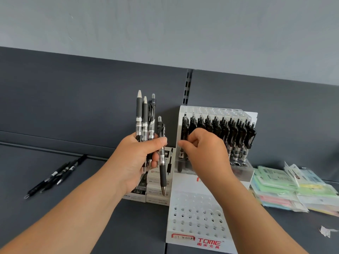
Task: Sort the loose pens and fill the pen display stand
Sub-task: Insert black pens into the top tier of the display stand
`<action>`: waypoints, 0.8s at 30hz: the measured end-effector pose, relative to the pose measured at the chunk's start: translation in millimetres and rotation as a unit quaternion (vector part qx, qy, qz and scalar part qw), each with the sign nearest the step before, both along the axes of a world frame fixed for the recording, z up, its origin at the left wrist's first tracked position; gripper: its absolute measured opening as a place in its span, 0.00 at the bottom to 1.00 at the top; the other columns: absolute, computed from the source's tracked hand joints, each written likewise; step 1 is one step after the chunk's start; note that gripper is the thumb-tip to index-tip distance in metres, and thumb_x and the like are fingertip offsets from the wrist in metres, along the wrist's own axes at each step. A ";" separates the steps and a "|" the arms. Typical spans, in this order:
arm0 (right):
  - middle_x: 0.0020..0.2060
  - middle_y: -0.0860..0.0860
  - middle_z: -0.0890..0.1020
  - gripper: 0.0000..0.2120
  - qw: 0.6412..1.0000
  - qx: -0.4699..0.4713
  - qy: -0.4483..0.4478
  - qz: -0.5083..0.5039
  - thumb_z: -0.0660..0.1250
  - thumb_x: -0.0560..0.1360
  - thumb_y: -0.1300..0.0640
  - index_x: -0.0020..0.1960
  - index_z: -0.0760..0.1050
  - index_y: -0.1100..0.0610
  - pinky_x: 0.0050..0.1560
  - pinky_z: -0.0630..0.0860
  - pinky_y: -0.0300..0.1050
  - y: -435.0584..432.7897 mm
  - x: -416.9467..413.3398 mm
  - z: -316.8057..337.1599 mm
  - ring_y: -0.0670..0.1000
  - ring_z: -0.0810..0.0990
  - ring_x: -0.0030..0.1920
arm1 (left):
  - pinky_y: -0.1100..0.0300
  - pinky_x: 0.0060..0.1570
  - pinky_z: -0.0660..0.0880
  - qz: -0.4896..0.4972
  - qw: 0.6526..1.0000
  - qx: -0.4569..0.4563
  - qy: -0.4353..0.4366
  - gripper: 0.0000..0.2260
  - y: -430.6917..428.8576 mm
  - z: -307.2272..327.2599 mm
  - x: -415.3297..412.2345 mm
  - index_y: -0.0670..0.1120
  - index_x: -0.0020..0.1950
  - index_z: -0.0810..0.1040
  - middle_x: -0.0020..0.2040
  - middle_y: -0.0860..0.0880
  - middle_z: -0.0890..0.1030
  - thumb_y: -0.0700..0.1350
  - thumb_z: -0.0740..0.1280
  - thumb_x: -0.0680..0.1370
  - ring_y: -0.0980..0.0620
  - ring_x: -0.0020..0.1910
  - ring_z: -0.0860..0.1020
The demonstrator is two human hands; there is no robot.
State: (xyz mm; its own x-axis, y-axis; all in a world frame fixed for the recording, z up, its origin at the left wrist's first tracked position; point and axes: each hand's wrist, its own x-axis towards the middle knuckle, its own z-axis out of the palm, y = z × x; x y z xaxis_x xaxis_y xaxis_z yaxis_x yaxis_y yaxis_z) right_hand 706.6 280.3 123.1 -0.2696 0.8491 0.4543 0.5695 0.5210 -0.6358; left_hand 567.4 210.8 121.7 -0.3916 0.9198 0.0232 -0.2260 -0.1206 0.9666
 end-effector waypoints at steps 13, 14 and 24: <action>0.34 0.50 0.83 0.05 0.944 -0.160 0.225 0.178 0.67 0.75 0.59 0.42 0.79 0.53 0.39 0.78 0.44 -19.7 26.8 23.5 0.51 0.78 0.34 | 0.61 0.27 0.69 -0.049 0.989 0.036 0.133 0.06 -2.0 4.4 26.5 0.42 0.45 0.77 0.30 0.50 0.75 0.40 0.72 0.71 0.54 0.26 0.70; 0.35 0.50 0.84 0.05 0.950 -0.126 0.238 0.158 0.67 0.76 0.59 0.42 0.79 0.53 0.41 0.80 0.44 -18.4 31.1 28.3 0.50 0.80 0.35 | 0.61 0.27 0.70 -0.038 0.991 0.029 0.125 0.06 -1.3 3.9 25.9 0.43 0.44 0.76 0.29 0.51 0.74 0.42 0.71 0.72 0.54 0.26 0.70; 0.37 0.47 0.81 0.03 0.974 0.042 0.212 0.063 0.64 0.78 0.55 0.51 0.76 0.50 0.45 0.80 0.50 -1.4 27.0 37.8 0.52 0.81 0.40 | 0.58 0.31 0.72 0.005 1.000 -0.007 0.017 0.05 -3.3 1.6 20.1 0.42 0.52 0.78 0.40 0.47 0.79 0.38 0.65 0.77 0.54 0.29 0.74</action>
State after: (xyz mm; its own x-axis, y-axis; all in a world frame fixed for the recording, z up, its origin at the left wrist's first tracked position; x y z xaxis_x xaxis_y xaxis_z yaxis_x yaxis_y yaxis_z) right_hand 733.6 278.9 160.9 -0.1418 0.7760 0.6145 0.1937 0.6306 -0.7516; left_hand 587.5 207.5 123.3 -0.3995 0.9164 0.0237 -0.1926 -0.1092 0.9752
